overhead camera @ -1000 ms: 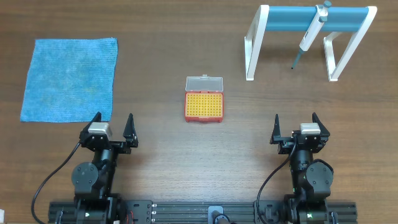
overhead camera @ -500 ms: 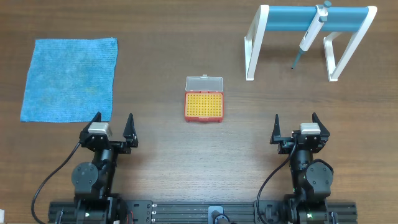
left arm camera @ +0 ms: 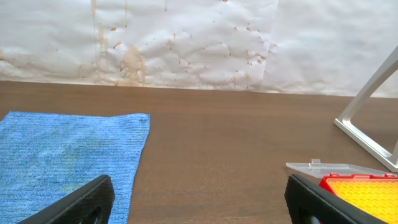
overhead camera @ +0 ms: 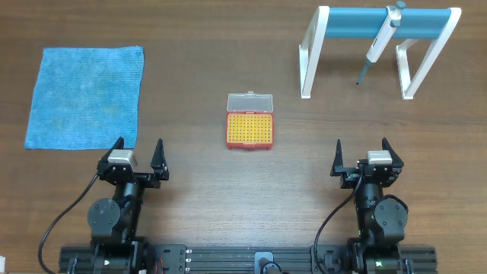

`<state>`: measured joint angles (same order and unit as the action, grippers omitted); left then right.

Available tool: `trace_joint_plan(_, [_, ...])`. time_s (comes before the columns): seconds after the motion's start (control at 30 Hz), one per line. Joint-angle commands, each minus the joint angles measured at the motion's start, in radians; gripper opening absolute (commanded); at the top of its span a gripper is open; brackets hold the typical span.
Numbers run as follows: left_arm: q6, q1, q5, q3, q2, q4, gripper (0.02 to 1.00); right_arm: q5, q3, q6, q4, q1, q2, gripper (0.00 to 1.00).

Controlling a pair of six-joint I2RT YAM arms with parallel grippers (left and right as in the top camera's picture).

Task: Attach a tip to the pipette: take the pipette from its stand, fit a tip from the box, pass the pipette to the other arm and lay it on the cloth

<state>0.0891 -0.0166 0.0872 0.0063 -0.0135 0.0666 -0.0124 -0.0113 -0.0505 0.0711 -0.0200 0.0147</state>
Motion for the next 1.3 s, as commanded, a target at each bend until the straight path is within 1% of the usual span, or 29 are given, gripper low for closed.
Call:
trace_joint_plan(0.03, [-0.016,0.004,0.015,-0.001,0.006,0.006,0.888,0.014,0.007,0.005,-0.005,0.004,-0.006,0.976])
trace_joint_plan(0.17, [-0.016,0.004,0.015,-0.001,0.006,0.006,0.888,0.013,0.003,0.005,-0.013,0.004,0.007,0.976])
trace_joint_plan(0.27, [-0.016,0.004,0.015,-0.001,0.006,0.006,0.888,0.013,-0.035,0.046,-0.016,0.006,0.07,0.976])
trace_joint_plan(0.33, [-0.016,0.004,0.015,-0.001,0.006,0.006,0.888,0.013,-0.057,0.054,-0.051,0.015,0.137,0.976])
trace_joint_plan(0.57, [-0.016,0.004,0.015,-0.001,0.006,0.006,0.888,0.013,-0.158,0.054,-0.372,0.1,0.545,0.974])
trace_joint_plan(0.73, [-0.016,0.004,0.015,-0.001,0.006,0.006,0.888,0.013,-0.267,0.054,-0.555,0.122,0.874,0.976])
trace_joint_plan(0.83, [-0.016,0.004,0.015,-0.001,0.006,0.006,0.89,0.013,-0.374,0.054,-0.606,0.122,1.077,0.974])
trace_joint_plan(1.03, [-0.016,0.004,0.015,-0.001,0.006,0.006,0.89,0.013,-0.568,0.054,-0.665,0.123,1.364,0.976])
trace_joint_plan(1.2, [-0.016,0.004,0.015,-0.001,0.006,0.006,0.888,0.013,-0.668,0.058,-0.749,0.124,1.513,0.976])
trace_joint_plan(1.3, [-0.016,0.004,0.015,-0.001,0.006,0.006,0.888,0.013,-0.711,0.084,-0.769,0.124,1.575,0.976])
